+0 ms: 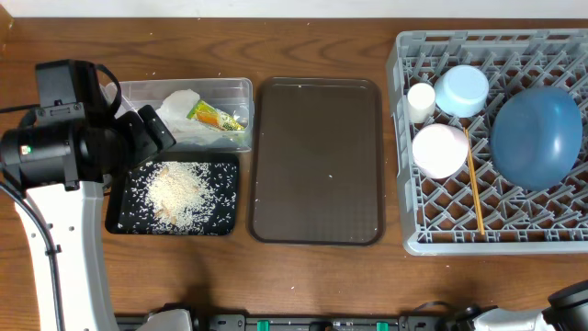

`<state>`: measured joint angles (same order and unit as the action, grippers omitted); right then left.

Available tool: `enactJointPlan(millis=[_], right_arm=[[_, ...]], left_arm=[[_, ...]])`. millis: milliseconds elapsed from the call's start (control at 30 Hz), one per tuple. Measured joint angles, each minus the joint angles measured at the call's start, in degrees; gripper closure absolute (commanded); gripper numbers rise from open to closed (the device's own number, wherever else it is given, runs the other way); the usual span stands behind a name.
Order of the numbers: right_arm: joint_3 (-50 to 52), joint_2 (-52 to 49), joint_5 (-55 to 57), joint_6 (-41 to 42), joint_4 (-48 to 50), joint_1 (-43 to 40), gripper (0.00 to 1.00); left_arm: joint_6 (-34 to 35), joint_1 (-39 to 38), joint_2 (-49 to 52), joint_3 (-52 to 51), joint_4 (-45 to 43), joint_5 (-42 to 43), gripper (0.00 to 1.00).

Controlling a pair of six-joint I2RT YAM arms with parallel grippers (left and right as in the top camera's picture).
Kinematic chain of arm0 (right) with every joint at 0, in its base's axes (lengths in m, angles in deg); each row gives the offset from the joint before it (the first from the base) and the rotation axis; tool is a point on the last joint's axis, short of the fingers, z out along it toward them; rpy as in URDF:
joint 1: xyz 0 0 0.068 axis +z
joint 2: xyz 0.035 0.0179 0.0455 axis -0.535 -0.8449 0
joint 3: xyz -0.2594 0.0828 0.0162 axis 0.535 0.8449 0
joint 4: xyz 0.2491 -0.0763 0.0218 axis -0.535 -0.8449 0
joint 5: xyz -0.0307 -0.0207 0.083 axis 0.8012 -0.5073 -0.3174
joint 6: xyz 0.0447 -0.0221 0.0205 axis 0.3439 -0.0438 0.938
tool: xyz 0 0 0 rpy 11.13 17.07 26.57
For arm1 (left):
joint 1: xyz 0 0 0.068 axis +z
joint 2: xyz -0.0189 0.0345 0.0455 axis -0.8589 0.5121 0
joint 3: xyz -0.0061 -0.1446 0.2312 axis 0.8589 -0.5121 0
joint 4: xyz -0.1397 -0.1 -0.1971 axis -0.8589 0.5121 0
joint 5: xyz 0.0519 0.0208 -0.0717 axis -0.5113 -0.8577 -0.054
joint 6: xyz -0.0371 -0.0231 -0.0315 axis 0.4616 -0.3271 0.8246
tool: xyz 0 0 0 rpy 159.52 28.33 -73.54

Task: Sort waste into correct bins and load items into the dishwasher rack
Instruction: 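Release the blue plate and raise the right gripper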

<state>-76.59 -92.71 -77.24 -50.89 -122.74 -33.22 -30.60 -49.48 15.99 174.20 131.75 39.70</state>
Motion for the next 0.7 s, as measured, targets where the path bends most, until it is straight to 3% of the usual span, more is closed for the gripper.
enactJointPlan(millis=[367, 600, 700], right_arm=[[-1.4, 1.0, 4.8, 18.6, 18.9, 5.0, 0.59], [-12.7, 7.8, 15.8, 23.3, 20.7, 20.6, 0.56], [-17.3, 11.4, 22.5, 21.9, 16.8, 30.2, 0.56]], left_arm=[[0.0, 0.0, 0.0, 0.0, 0.0, 0.0, 0.04], [0.0, 0.0, 0.0, 0.0, 0.0, 0.0, 0.04], [0.0, 0.0, 0.0, 0.0, 0.0, 0.0, 0.04]])
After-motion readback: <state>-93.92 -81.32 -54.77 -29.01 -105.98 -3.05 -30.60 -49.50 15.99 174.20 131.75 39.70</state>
